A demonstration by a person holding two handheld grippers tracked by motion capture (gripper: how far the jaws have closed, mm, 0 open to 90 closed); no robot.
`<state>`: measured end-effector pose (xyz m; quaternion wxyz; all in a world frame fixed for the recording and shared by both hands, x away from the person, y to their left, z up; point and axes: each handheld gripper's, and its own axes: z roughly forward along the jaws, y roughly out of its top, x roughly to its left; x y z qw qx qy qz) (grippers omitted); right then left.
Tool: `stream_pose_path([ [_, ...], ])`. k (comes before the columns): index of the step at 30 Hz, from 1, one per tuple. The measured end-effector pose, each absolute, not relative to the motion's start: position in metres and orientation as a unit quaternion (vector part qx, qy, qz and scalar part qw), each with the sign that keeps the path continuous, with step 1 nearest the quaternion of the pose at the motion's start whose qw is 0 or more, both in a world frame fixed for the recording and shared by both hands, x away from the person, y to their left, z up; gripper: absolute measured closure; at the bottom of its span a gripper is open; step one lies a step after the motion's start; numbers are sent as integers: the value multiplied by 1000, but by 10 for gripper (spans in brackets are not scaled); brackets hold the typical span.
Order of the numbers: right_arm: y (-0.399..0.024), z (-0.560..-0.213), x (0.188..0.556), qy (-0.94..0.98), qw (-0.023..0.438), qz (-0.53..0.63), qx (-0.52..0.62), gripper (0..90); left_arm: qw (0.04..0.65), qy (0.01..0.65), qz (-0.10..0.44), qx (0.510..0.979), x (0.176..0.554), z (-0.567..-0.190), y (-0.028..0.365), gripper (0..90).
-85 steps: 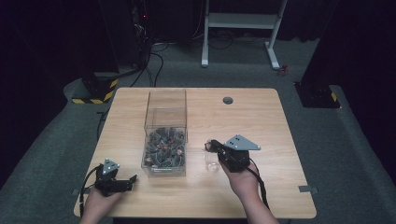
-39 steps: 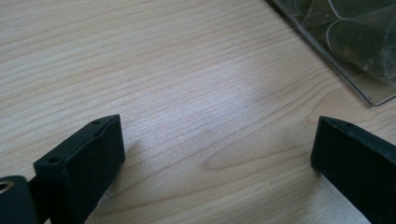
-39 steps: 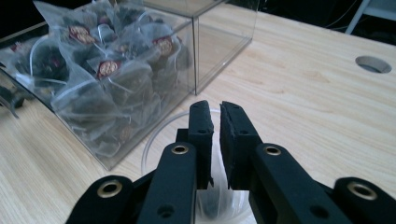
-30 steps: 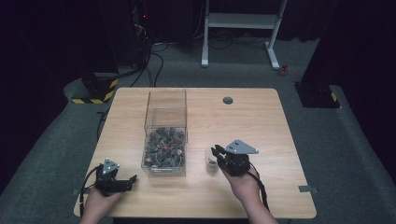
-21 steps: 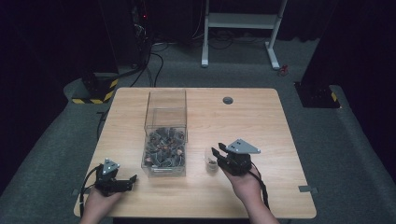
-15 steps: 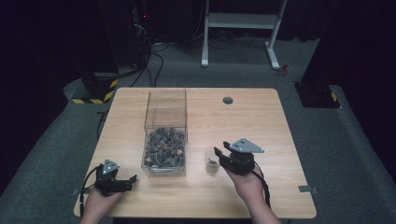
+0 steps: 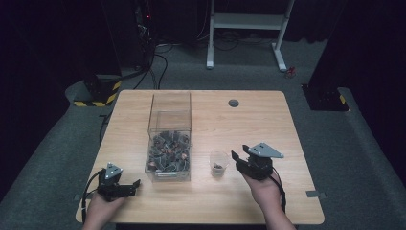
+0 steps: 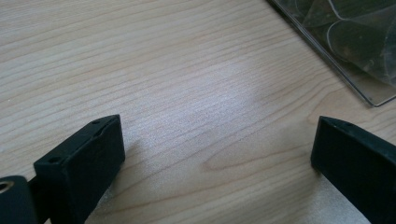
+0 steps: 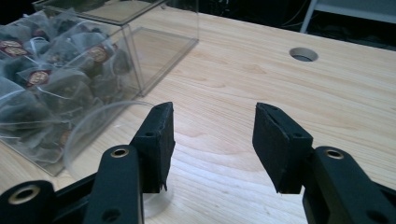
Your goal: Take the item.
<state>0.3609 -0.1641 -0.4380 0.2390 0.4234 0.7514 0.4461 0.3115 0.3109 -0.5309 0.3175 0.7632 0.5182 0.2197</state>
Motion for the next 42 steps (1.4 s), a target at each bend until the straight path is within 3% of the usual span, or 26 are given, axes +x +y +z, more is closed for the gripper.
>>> stream_pose_path([
  [24,-213,-456,358,733,262,414,471,426,317,519,220,763,312,-531,311,31],
  [42,-252,-514,358,742,256,325,528,301,320,521,220,760,311,-531,310,32],
])
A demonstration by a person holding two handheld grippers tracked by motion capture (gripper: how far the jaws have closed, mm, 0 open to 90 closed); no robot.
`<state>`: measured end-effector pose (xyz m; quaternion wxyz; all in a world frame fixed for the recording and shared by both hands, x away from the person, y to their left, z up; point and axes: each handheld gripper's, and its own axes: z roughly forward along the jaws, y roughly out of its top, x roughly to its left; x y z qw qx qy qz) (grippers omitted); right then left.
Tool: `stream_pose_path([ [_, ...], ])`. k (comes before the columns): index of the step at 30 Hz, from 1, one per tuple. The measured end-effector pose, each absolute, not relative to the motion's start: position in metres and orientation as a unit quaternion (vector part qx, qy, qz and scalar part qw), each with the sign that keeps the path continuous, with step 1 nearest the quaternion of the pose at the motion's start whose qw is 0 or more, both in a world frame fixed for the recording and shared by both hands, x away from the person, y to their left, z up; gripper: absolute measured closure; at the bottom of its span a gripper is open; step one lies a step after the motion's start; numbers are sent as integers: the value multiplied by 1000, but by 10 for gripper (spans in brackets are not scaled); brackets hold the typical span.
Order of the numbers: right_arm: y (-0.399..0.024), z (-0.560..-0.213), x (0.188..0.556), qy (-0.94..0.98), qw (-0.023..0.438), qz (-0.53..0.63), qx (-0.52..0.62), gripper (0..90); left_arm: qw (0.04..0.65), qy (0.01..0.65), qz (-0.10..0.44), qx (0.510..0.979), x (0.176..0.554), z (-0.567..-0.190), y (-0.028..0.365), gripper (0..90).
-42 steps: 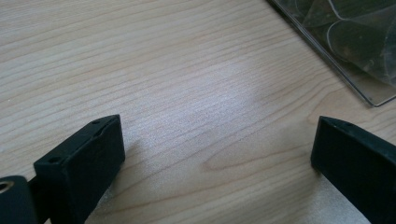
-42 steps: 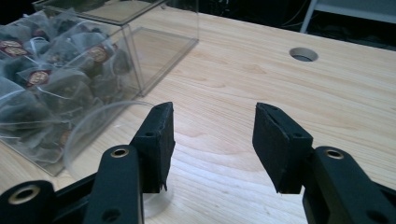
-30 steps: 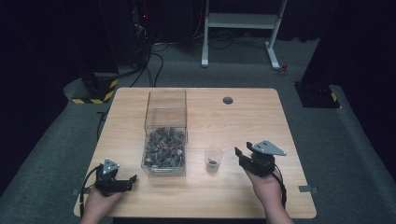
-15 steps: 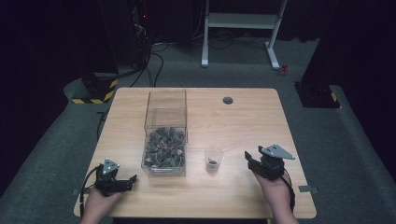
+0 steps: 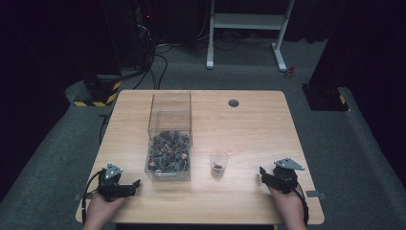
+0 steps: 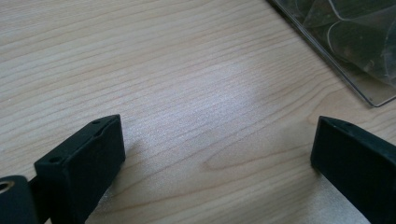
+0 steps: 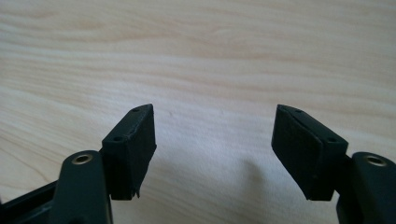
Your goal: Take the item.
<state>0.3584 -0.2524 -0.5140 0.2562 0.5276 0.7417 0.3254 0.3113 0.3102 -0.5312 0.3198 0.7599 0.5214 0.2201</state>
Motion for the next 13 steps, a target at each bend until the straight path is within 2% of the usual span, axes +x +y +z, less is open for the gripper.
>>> stream_pose_path([
  [13,-257,-524,359,741,237,311,546,239,320,523,221,759,311,-531,310,34],
])
